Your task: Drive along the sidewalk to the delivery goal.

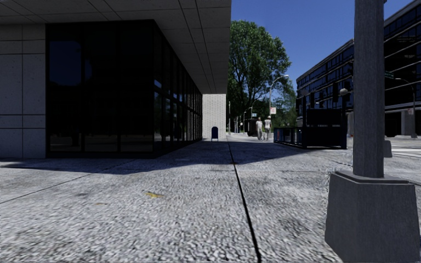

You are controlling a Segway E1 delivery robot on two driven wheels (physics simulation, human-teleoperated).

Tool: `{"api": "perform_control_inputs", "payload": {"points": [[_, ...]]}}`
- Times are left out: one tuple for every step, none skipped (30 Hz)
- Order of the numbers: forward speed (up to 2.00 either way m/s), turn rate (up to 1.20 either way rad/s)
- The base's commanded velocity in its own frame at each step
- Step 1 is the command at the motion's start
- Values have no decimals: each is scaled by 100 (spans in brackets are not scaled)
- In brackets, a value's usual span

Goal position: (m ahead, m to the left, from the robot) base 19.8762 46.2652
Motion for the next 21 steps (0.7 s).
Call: {"api": "perform_control_inputs", "payload": {"points": [[155, 0], [155, 0], [155, 0], [155, 0], [155, 0], [155, 0], [155, 0], [155, 0], [155, 0], [155, 0], [155, 0], [155, 0], [155, 0], [155, 0], [155, 0], [155, 0], [155, 0], [155, 0], [155, 0], [155, 0], [155, 0]]}}
